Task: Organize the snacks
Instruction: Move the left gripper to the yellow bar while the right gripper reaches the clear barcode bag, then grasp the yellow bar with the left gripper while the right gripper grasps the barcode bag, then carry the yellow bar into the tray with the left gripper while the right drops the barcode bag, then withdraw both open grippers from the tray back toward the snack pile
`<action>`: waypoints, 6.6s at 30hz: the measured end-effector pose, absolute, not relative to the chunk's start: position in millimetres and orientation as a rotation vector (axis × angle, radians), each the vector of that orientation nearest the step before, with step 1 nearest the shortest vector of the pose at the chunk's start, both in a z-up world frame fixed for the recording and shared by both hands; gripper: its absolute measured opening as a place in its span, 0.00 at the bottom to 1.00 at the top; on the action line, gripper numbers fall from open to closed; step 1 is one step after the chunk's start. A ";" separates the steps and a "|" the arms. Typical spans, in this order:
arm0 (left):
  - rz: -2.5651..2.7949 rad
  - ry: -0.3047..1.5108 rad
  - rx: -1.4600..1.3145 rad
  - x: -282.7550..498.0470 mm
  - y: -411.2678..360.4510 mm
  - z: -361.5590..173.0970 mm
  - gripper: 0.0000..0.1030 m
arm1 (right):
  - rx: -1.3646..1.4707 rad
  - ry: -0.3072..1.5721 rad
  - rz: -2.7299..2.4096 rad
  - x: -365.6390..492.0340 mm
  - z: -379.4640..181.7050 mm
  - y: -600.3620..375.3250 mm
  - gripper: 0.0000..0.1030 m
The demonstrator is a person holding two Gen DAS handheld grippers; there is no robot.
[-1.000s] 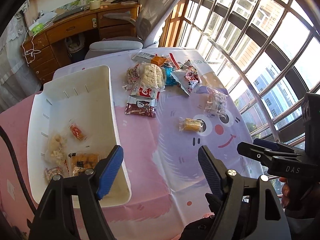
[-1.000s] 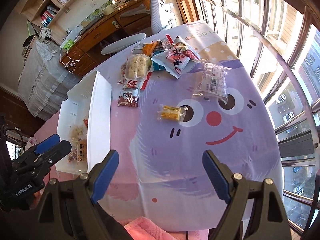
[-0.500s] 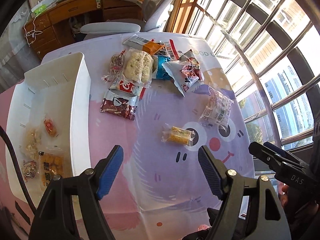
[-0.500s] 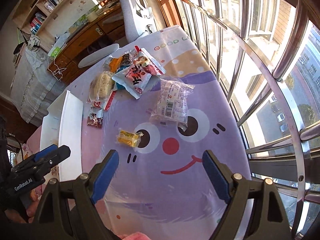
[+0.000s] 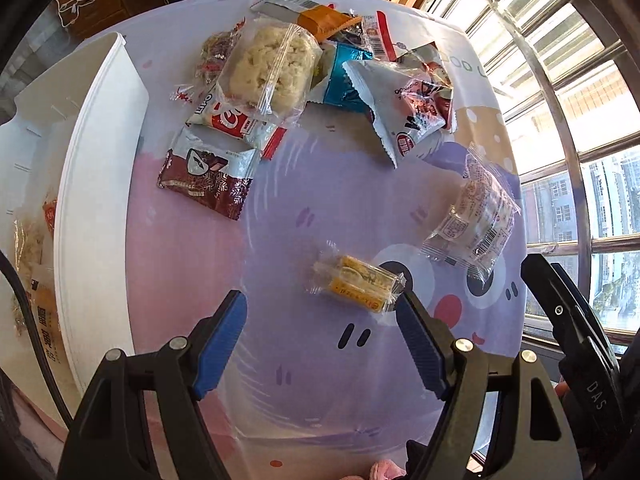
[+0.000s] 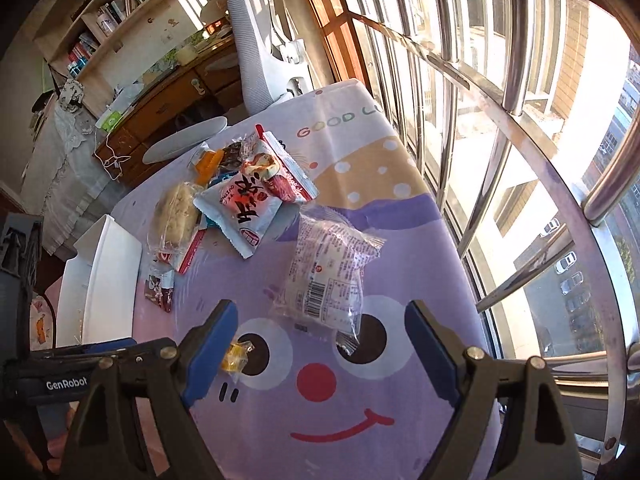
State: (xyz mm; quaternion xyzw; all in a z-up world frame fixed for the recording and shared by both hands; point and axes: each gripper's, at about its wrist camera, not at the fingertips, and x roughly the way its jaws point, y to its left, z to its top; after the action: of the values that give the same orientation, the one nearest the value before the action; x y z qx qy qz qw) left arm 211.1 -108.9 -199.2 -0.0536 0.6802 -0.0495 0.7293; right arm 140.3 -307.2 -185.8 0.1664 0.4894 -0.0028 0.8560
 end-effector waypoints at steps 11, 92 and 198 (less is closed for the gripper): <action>-0.043 1.570 -0.167 232.1 -121.3 -236.1 0.73 | 0.297 1.021 -0.057 167.7 -217.3 -300.7 0.84; -0.376 1.118 -0.122 128.4 -24.2 -77.6 0.12 | 0.045 1.024 0.290 82.2 -131.8 -172.4 0.44; -0.276 1.324 0.061 270.2 -62.7 -106.3 0.82 | -0.004 0.933 0.162 168.5 -135.2 -223.4 0.74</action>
State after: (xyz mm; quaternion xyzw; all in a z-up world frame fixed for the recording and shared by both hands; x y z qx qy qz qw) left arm 270.2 -62.7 -106.3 0.0281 0.6126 -0.1277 0.7795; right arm 168.5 -223.4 -135.2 -0.0017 0.4492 0.0780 0.8900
